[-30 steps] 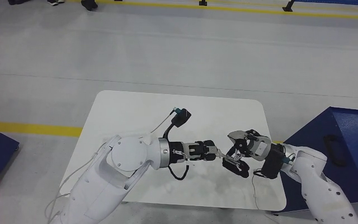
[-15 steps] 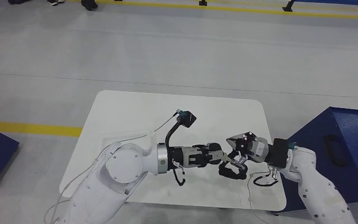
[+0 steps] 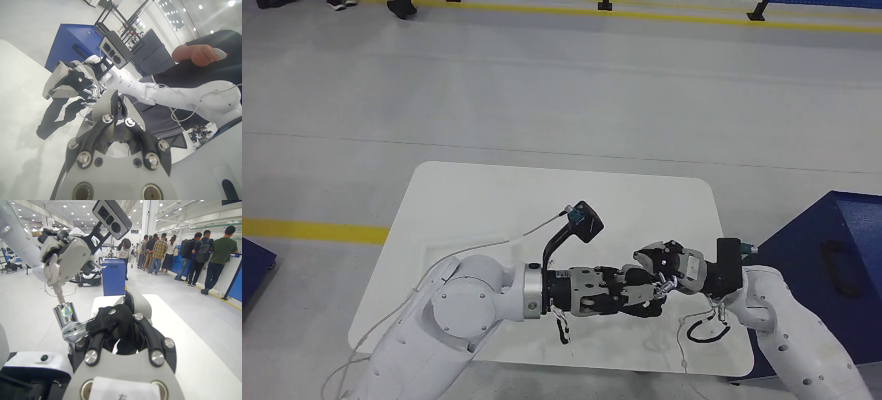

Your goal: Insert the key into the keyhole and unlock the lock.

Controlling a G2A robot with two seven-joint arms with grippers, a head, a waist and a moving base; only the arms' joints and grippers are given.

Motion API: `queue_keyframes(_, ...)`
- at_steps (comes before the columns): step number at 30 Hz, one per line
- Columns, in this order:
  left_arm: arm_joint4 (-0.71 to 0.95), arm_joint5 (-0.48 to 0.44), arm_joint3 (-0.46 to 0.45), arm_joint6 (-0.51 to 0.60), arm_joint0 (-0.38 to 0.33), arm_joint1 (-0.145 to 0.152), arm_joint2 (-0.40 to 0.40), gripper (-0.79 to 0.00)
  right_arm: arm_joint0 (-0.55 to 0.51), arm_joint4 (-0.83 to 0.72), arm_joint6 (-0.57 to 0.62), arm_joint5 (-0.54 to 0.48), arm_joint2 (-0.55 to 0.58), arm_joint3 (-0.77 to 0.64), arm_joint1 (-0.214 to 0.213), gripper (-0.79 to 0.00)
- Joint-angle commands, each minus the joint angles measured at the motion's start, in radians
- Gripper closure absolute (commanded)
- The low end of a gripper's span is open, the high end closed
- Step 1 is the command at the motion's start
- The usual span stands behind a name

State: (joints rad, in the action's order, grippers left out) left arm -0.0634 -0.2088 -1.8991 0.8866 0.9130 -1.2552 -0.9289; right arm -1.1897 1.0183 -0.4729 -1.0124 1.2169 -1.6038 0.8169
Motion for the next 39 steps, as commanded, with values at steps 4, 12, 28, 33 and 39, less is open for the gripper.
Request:
queue_keyframes(4,-0.026,-0.026,-0.003,-0.005,0.001,0.002,0.0,0.0,0.024,-0.087,0.047,0.0,-0.048,-0.006,-0.03,0.0)
queue_keyframes(12,-0.082,-0.019,-0.003,-0.035,0.012,0.004,0.001,0.0,0.063,-0.113,0.056,0.0,-0.068,-0.002,-0.073,0.0)
queue_keyframes(28,-0.061,0.037,0.027,-0.212,0.066,0.005,-0.07,-0.785,0.015,0.171,-0.089,0.176,0.04,0.003,-0.068,0.0)
queue_keyframes(33,-0.047,0.047,0.025,-0.25,0.086,0.004,-0.078,-0.785,0.026,0.19,-0.065,0.234,0.049,0.028,-0.06,0.0)
queue_keyframes(39,0.008,0.03,0.014,-0.325,0.117,-0.001,-0.087,-0.785,0.038,0.307,0.011,0.233,0.008,0.026,-0.052,0.0)
